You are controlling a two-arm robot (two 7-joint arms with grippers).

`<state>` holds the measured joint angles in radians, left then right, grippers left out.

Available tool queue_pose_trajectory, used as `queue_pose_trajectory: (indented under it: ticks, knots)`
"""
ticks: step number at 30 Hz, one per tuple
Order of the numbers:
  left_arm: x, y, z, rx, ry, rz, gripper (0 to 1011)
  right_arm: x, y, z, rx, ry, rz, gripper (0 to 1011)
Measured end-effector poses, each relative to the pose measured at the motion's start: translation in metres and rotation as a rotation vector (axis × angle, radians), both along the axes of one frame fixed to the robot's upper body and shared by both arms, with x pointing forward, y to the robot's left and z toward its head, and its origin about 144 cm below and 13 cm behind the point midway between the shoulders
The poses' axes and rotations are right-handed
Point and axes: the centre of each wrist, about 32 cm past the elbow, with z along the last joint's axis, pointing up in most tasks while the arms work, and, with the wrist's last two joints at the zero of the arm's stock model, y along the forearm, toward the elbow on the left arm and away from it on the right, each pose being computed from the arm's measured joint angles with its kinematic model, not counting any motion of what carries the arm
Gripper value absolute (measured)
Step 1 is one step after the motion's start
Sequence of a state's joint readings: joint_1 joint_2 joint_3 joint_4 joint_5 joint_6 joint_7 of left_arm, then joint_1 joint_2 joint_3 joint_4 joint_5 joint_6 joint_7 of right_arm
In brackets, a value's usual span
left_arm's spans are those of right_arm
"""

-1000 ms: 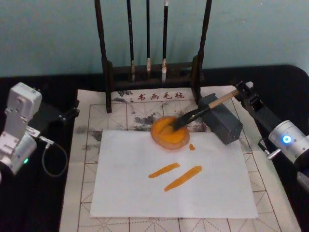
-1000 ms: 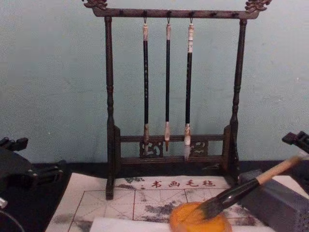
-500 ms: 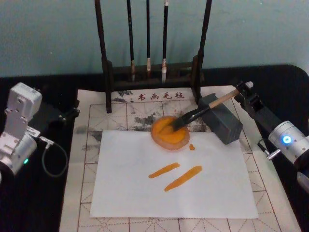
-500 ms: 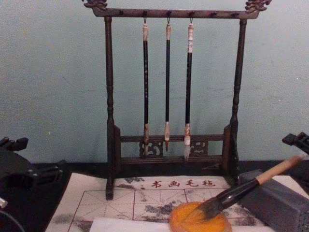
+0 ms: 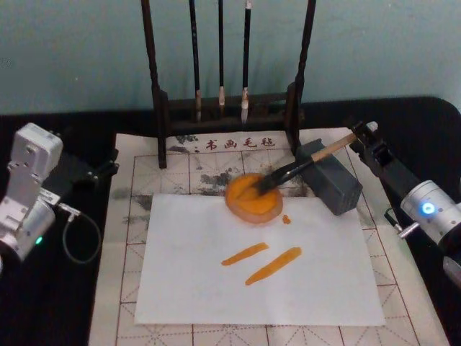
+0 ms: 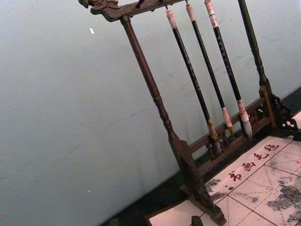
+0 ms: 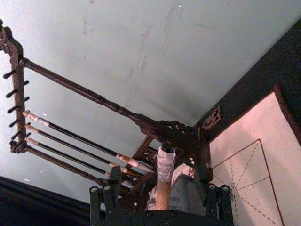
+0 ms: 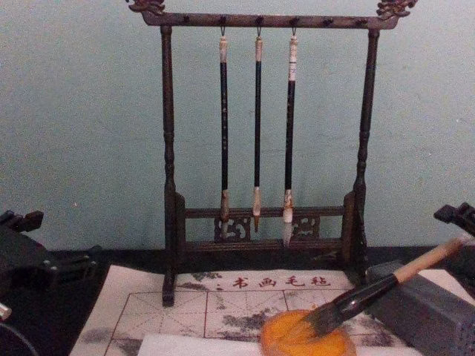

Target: Pick up the brush from the inkstone, write on the paper, then place the brush back to its original position.

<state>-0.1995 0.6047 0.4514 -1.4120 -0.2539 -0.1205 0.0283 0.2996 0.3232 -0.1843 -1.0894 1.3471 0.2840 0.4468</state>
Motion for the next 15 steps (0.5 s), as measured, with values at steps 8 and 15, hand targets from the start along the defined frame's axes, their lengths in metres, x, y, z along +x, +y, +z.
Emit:
queue_pose_trajectory:
  ticks: [8, 15]
  knots:
    - [0.0000, 0.0000, 0.0000, 0.000, 0.000, 0.000, 1001, -0.0002, 0.0001, 0.0000, -0.001, 0.000, 0.000, 1002]
    - [0.0000, 0.0000, 0.0000, 0.000, 0.000, 0.000, 1001, -0.0002, 0.0000, 0.0001, -0.002, 0.000, -0.001, 1002]
